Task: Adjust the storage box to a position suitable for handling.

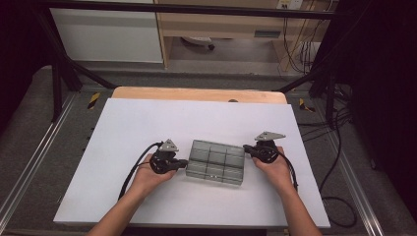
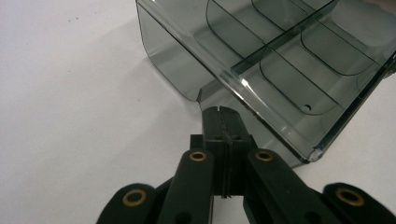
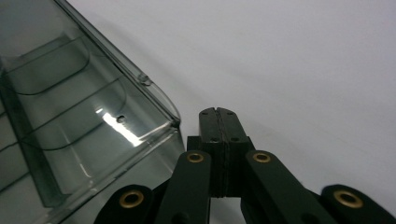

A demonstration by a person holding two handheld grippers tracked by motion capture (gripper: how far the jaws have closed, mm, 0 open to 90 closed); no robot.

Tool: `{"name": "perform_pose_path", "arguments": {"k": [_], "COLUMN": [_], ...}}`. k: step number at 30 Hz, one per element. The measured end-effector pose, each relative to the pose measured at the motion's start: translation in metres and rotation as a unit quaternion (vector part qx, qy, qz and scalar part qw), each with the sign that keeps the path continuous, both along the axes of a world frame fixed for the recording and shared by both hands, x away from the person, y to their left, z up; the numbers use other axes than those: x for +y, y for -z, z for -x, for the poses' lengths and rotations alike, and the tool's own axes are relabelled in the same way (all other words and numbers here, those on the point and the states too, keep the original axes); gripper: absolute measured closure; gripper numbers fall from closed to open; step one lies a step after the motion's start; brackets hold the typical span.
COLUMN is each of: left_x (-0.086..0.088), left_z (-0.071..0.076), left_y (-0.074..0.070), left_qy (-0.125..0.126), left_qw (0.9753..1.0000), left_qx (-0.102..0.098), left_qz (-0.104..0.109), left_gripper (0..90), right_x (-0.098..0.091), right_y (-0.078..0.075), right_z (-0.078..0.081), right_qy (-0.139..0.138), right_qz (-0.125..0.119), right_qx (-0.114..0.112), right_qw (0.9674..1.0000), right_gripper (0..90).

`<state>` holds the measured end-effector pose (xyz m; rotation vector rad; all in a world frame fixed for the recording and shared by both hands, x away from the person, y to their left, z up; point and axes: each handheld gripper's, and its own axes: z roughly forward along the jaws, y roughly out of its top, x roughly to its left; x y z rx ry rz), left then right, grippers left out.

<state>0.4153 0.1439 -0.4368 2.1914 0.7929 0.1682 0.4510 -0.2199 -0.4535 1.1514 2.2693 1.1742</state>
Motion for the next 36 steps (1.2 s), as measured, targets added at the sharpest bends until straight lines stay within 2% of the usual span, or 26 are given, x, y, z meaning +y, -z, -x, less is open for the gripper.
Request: {"name": "perform_pose_path", "arguments": {"k": [19, 36], "left_x": [0.002, 0.012], "left_z": [0.011, 0.028], "left_y": [0.003, 0.004], "left_qy": [-0.005, -0.001], "left_qw": [1.0000, 0.9999], "left_qx": [0.004, 0.011], "left_qz": [0.006, -0.003], "left_gripper": [90.0, 90.0], "right_x": [-0.001, 0.013], "right_y": [0.002, 0.003], "right_z": [0.007, 0.016], "right_qy": [-0.013, -0.022], "right_qz": [-0.007, -0.009], "right_qx": [-0.006, -0.005], "right_qw": [0.9999, 0.9997], "right_gripper": [90.0, 90.0]}}
